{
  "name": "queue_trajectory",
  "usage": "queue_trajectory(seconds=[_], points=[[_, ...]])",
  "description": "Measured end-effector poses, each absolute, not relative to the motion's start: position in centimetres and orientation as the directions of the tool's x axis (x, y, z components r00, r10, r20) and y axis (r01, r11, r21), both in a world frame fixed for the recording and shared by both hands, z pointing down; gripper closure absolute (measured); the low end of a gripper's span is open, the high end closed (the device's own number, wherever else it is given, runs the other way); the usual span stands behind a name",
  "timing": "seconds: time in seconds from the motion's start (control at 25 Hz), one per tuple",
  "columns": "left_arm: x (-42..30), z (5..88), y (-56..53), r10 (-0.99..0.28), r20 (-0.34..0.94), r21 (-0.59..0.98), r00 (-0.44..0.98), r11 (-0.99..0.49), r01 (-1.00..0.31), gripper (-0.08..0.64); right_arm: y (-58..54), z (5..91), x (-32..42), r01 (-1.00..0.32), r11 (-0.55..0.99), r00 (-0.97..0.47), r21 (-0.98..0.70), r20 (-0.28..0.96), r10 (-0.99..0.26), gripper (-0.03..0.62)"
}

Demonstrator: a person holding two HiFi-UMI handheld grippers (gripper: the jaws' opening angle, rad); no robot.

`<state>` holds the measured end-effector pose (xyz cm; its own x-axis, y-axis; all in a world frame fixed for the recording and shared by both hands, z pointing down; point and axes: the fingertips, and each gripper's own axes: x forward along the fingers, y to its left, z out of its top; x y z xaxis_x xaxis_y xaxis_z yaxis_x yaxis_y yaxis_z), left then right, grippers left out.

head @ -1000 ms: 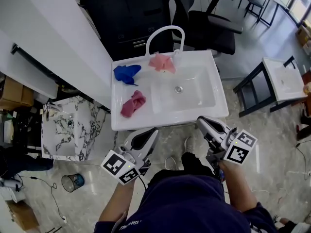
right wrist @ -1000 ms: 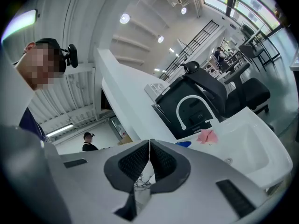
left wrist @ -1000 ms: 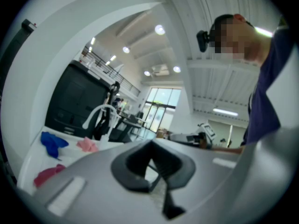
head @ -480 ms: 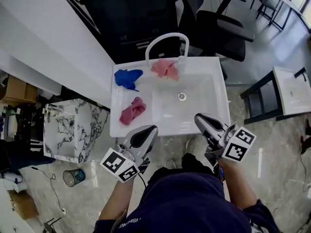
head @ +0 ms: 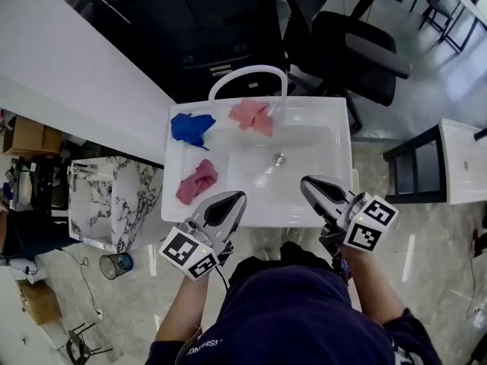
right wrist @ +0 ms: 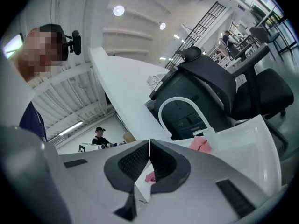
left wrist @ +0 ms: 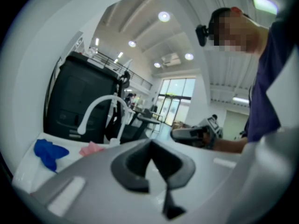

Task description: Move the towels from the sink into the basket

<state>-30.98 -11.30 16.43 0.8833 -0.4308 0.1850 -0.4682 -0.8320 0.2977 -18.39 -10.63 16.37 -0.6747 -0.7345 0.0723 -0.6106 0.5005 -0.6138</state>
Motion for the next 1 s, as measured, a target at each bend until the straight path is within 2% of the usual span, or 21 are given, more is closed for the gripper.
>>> queue_trajectory(seconds=[0.36,0.76,1.0], points=[[-27.2,17.9,-14.5,-0.458,0.225,0.295,0.860,-0.809,-0.508,0.555,-13.6,17.9,-14.4,-0.589,0.508,-0.703,-0.628,0.088,-0.706,0.583],[-26.4,18.6,-17.5,-0.449,0.229,0.298,0.864,-0.813,-0.501,0.555,-15.2,18.8,-14.1,-0.593,0.485,-0.701,-0.642,0.115,-0.704,0.583],[-27.2,21.7,-20.7,-0.417,0.259,0.316,0.871,-0.816,-0.484,0.554,-16.2,20.2,-14.6,-0.625,0.428,-0.665,-0.653,0.159,-0.729,0.583]])
